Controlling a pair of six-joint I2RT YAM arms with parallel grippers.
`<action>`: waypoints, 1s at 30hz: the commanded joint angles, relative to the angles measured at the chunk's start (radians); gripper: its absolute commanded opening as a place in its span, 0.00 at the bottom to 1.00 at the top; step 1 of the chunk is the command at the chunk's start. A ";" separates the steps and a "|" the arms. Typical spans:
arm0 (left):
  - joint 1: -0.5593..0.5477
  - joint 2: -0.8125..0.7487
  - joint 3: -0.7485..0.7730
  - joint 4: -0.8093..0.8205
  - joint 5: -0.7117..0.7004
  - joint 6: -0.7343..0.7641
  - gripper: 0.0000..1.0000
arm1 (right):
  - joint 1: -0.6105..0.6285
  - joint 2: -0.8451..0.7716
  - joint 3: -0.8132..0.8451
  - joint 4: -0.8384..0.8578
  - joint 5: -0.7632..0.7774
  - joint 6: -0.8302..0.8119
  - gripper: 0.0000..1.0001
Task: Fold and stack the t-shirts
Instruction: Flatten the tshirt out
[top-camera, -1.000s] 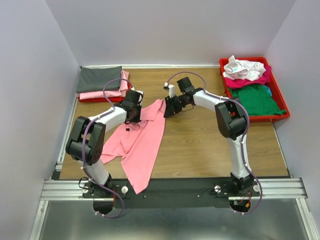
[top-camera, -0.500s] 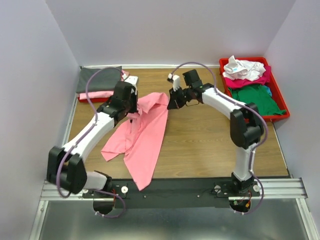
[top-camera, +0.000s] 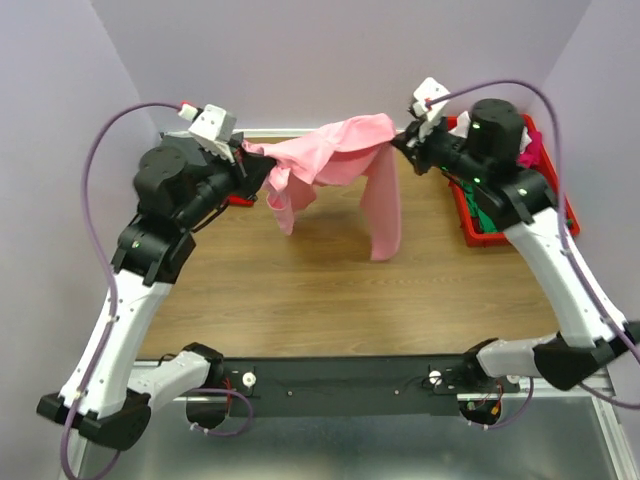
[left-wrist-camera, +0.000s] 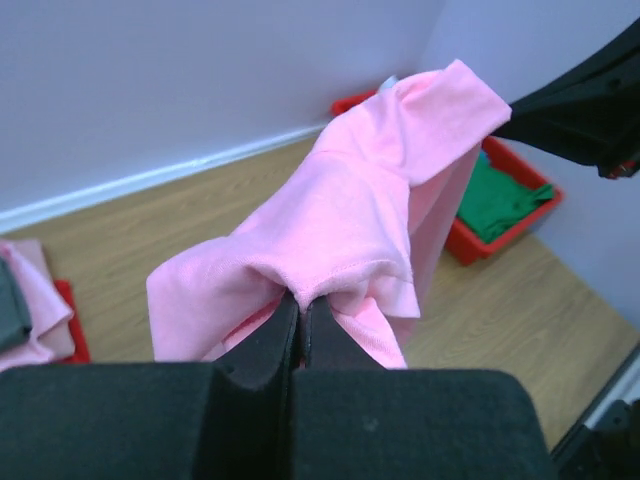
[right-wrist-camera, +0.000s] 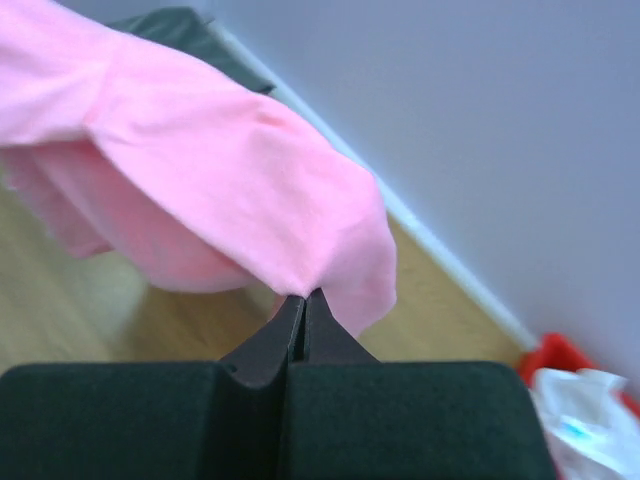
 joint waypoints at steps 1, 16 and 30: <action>-0.006 -0.061 0.079 0.016 0.182 -0.061 0.00 | 0.002 -0.099 0.105 -0.155 0.163 -0.187 0.00; -0.005 -0.007 0.027 0.167 0.104 -0.149 0.00 | -0.084 -0.040 0.223 -0.180 0.333 -0.319 0.00; 0.074 0.538 -0.032 0.200 -0.155 -0.020 0.63 | -0.092 0.190 -0.205 0.047 0.193 -0.250 0.90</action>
